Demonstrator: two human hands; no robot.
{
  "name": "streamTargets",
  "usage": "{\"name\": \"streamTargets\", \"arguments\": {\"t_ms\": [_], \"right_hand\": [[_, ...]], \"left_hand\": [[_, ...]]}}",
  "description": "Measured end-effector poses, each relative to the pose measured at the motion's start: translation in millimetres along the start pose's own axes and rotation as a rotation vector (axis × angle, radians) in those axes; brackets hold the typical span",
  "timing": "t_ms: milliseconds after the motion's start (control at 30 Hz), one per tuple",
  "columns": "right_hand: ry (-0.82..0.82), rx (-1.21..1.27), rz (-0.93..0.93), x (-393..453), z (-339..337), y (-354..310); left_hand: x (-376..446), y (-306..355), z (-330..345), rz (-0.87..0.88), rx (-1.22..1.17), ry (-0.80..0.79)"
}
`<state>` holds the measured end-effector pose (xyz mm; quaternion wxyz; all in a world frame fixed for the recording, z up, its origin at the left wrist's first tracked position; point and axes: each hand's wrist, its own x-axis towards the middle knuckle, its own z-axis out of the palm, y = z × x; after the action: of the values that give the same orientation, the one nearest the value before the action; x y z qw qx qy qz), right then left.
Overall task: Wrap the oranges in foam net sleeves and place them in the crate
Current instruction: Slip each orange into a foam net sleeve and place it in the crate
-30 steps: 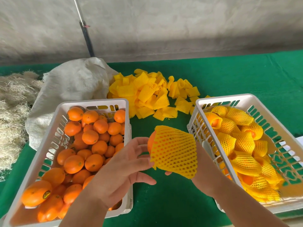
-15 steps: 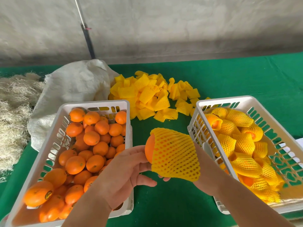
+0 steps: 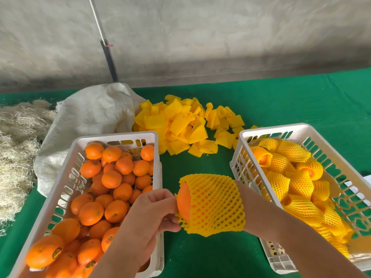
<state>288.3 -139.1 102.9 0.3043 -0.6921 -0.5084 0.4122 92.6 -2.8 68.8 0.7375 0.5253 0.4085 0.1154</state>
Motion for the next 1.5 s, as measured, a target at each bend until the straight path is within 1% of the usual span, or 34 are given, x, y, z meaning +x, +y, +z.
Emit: {"name": "streamTargets", "arguments": {"t_ms": [100,133,267,400,467,567,600,633,700,767,833,867,933,967,1033,1100,1133,1167,1267,1400,1500], "right_hand": [[-0.023,-0.073,0.061,-2.2,-13.3,4.2],[-0.037,-0.090,0.062,-1.6,-17.4,5.6],[-0.133,0.019,-0.027,0.3,-22.7,-2.6],[-0.069,0.042,-0.022,1.6,-28.2,9.1],[-0.108,-0.012,0.010,1.4,-31.4,14.4],[-0.156,-0.038,0.001,0.5,-32.2,20.0],[-0.170,0.038,-0.011,-0.5,-31.5,18.1],[-0.202,0.165,-0.025,-1.5,-30.7,16.2],[-0.305,0.415,-0.063,-3.4,-29.6,14.1],[-0.356,0.547,-0.097,-5.1,-28.3,11.7],[-0.354,0.608,-0.114,-4.3,-28.1,14.2],[-0.355,0.608,-0.114,-3.6,-27.8,14.6],[-0.368,0.595,-0.094,-2.1,-27.5,17.6],[-0.367,0.595,-0.082,-2.0,-26.8,18.3],[-0.349,0.626,-0.056,-2.4,-27.0,21.1],[-0.324,0.628,-0.035,-3.4,-27.7,24.4],[-0.317,0.612,-0.027,-3.5,-28.0,26.3],[-0.314,0.593,-0.024,-3.2,-28.0,28.5],[-0.314,0.542,-0.035,0.1,-25.9,29.9],[-0.315,0.662,0.000,1.3,-23.4,27.2],[-0.261,0.704,0.014,2.9,-21.7,28.1]], "left_hand": [[-1.2,-0.2,-0.7,0.032,0.035,0.123],[-1.9,0.4,-0.9,0.042,0.033,0.128],[-12.2,9.3,11.2,0.034,0.071,-0.016],[-16.2,20.4,13.2,0.090,0.099,0.002],[-17.3,24.7,10.9,0.203,0.157,-0.013],[-18.1,27.1,12.4,0.424,0.396,-0.062],[-17.6,27.6,13.6,0.469,0.444,-0.063],[-16.8,28.3,15.1,0.502,0.452,-0.056],[-13.6,27.7,18.4,0.555,0.412,-0.046],[-9.4,23.2,22.1,0.586,0.376,-0.023],[-5.2,16.8,27.0,0.637,0.368,0.018],[-3.5,14.1,29.3,0.683,0.404,0.058],[-0.6,10.7,31.9,0.782,0.554,0.150],[0.5,9.7,31.4,0.824,0.633,0.166],[1.8,9.8,26.9,0.866,0.766,0.115],[4.2,10.8,21.5,0.854,0.886,0.025],[5.0,11.3,19.5,0.848,0.927,0.010],[5.0,11.7,18.6,0.847,0.942,0.028],[4.2,7.3,20.3,0.859,0.859,0.190],[3.5,-2.9,30.1,0.843,0.716,0.412],[2.0,-9.5,36.2,0.795,0.608,0.540]]}}
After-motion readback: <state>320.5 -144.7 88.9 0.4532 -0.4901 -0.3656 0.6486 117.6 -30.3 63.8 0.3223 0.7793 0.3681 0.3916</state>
